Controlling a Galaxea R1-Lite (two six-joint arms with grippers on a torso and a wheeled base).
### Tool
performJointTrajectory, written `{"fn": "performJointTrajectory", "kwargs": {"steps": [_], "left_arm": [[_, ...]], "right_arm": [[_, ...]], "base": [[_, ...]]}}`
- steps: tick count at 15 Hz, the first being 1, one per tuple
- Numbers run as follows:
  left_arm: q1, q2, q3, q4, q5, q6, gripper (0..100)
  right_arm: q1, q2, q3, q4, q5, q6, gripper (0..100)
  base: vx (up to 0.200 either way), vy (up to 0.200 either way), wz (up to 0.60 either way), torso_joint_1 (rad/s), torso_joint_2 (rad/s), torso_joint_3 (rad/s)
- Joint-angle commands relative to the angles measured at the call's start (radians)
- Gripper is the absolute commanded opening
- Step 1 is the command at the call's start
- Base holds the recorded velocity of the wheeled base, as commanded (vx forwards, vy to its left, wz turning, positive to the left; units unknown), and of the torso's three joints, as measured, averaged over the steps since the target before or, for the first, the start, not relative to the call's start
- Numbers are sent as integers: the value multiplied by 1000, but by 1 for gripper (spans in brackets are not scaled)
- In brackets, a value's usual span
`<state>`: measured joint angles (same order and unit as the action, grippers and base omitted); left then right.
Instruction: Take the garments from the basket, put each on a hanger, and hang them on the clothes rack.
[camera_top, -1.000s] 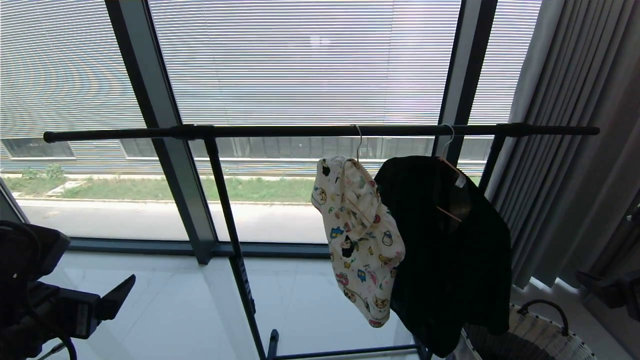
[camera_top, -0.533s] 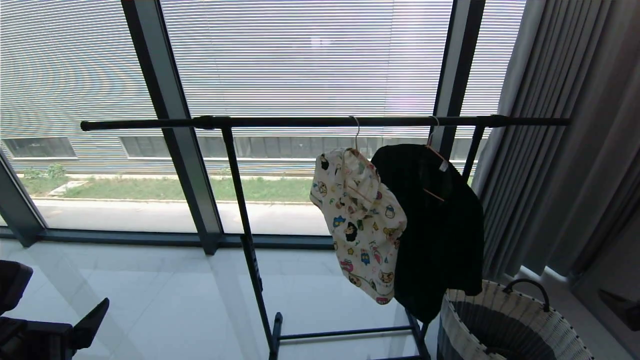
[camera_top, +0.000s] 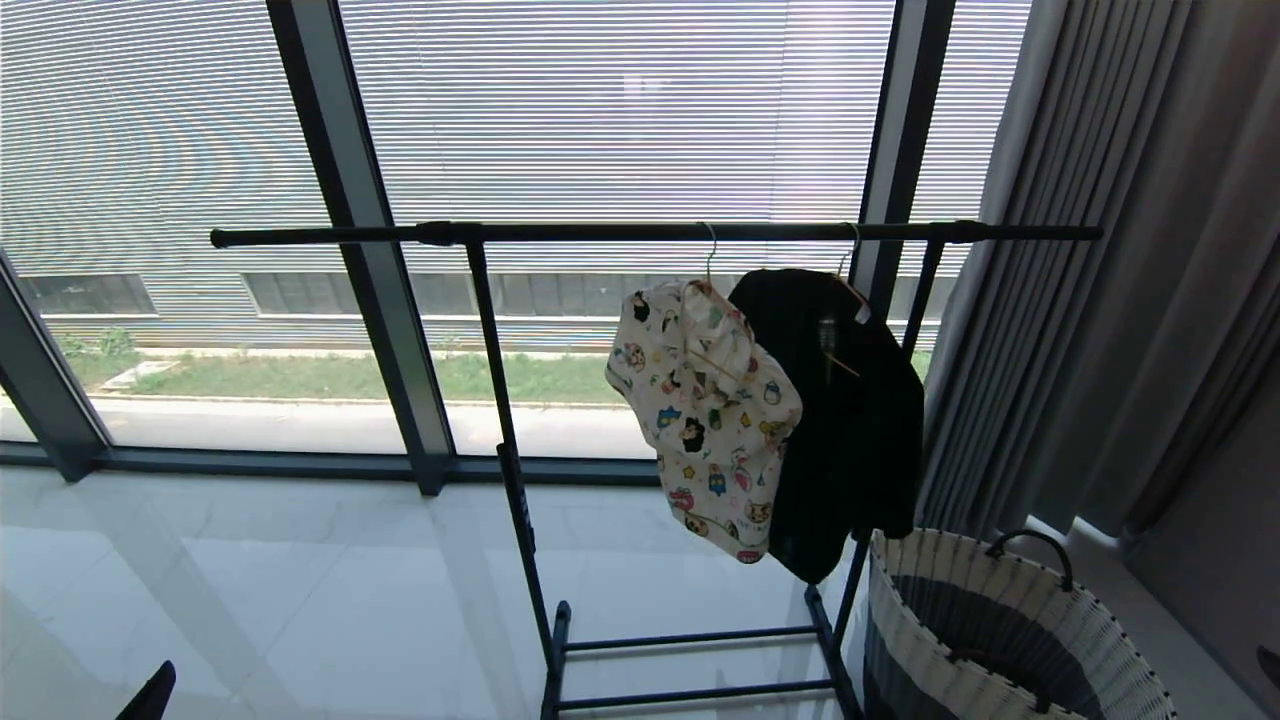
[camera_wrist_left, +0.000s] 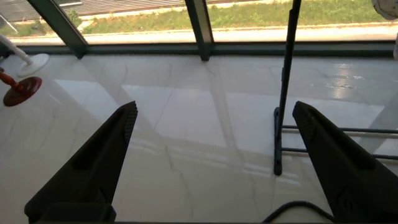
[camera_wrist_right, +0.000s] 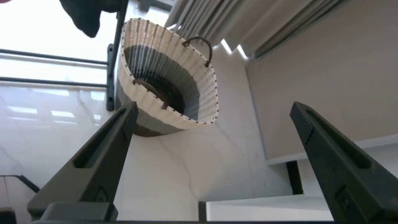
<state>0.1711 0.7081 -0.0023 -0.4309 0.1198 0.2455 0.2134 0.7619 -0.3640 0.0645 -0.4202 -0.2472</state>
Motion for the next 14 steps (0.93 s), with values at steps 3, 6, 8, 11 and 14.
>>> {"fn": "performJointTrajectory", "kwargs": {"steps": [3,6,8,11,14], "left_arm": [[-16,-501,2,267,-3,11,100],[-18,-613,2,408,103,52,100],[-18,-613,2,408,192,66,100],[-18,-613,2,411,195,11,100],[-51,-613,2,409,167,61,100]], "right_arm": [[-112,-303,151,-2,1,-40,100],[-114,-520,241,-2,1,-49,100],[-114,-676,310,-11,1,-112,100],[-114,-665,318,-38,-2,-106,100],[-114,-665,324,-40,-9,-37,100]], "base": [[0,0,0,0,0,0],[0,0,0,0,0,0],[0,0,0,0,0,0],[0,0,0,0,0,0],[0,0,0,0,0,0]]}}
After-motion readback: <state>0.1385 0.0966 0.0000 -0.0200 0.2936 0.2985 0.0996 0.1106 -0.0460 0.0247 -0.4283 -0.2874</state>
